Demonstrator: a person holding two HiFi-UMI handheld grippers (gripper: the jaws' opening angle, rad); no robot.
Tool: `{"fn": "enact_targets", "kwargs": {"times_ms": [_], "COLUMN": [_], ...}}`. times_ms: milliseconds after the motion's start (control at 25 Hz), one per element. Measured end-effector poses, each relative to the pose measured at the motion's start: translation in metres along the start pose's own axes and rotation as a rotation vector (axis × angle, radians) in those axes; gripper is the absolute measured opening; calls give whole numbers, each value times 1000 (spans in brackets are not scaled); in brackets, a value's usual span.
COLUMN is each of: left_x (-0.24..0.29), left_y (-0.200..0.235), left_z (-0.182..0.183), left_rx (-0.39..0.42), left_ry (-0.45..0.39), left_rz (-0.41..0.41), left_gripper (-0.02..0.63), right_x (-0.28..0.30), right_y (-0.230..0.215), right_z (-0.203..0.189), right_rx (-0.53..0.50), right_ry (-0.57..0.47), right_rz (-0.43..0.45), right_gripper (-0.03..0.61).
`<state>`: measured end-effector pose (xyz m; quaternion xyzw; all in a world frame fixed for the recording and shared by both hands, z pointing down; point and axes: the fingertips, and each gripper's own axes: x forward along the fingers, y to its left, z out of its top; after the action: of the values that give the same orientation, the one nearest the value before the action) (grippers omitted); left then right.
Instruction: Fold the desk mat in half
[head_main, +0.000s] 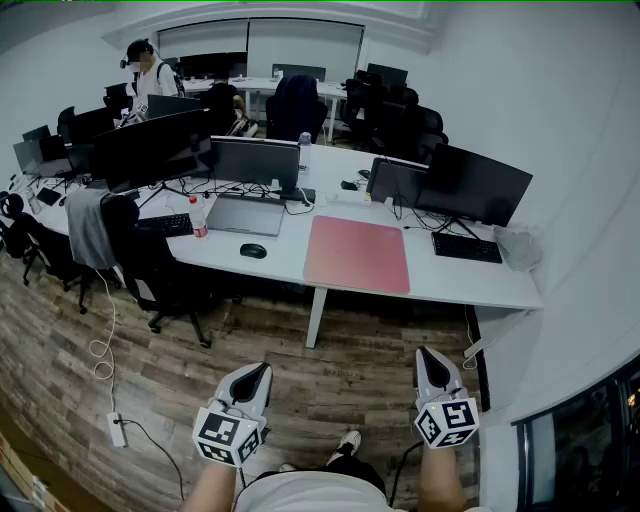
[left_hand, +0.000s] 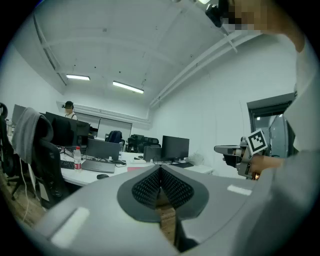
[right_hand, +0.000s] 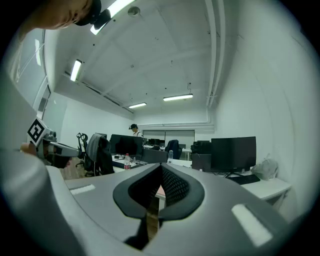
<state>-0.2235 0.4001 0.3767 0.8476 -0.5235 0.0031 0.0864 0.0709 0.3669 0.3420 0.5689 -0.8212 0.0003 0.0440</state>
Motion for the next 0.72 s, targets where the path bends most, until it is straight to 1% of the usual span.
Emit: {"fn": "enact_targets", "kwargs": {"times_ms": [520,720], "left_x": [3,3], "left_y": [-8,-8], "left_z": [-1,-3], "left_rx": [-6,-13], "left_ry": [2,4], "left_rz": [-17,-22], "left_gripper": [0,0], "right_x": [-6,-6], "right_y": [-4,-5], "right_z": [-1,-4], "right_rx": [-16,15], "right_ry": [10,9], "right_rz": [-5,-5], "right_gripper": [15,15]}}
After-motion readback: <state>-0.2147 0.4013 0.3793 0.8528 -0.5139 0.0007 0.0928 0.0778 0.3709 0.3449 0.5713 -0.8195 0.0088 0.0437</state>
